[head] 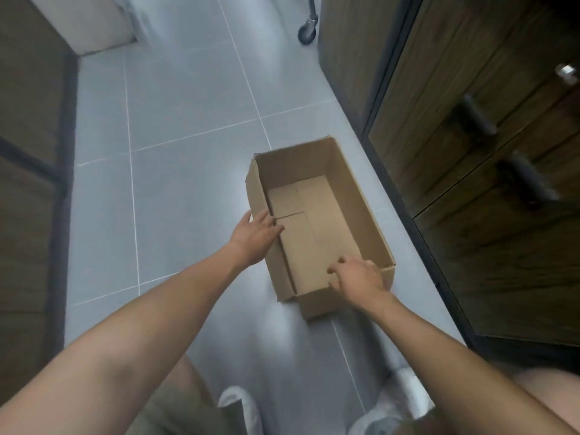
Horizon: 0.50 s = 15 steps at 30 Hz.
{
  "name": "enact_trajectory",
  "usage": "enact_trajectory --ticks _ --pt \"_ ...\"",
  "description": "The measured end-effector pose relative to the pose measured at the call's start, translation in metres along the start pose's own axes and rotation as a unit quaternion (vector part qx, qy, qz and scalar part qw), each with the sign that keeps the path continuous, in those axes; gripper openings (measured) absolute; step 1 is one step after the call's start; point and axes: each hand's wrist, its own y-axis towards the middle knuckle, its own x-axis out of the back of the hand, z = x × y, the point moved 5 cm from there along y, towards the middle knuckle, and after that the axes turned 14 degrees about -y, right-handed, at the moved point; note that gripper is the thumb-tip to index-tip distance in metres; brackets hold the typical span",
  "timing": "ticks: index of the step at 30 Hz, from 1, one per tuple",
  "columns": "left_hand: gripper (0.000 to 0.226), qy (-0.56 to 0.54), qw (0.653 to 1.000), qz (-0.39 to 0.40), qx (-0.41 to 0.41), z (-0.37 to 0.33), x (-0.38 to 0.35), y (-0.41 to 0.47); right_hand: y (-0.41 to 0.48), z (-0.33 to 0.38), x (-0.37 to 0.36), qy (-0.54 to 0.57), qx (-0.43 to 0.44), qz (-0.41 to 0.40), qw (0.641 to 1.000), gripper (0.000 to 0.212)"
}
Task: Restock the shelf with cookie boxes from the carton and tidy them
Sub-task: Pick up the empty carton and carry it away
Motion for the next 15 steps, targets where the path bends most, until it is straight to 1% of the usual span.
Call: enact_trajectory --ticks 3,5,9,11,15 --pt "0.056 0.026 0.999 -0.010 -0.032 0.006 -0.029 0.022 0.015 0.003 -0.034 0.012 -0.046 0.017 0.999 0.034" --pt "0.048 0.028 0.998 -0.015 -0.047 0.009 -0.039 0.032 0.024 0.002 -0.049 0.011 -0.070 0.007 0.997 0.036" --pt "0.014 -0.002 0.995 -0.047 -0.091 0.012 -0.051 0.050 0.032 -0.006 -0.057 -0.013 -0.109 -0.027 0.994 0.044" --pt "0.002 0.002 0.991 -0.062 -0.115 0.009 -0.054 0.053 0.030 -0.014 -0.056 -0.022 -0.121 -0.029 0.992 0.046" --pt "0.008 0.021 0.989 -0.049 -0.141 -0.014 -0.053 0.049 0.029 -0.040 -0.048 -0.039 -0.153 -0.017 0.987 0.042"
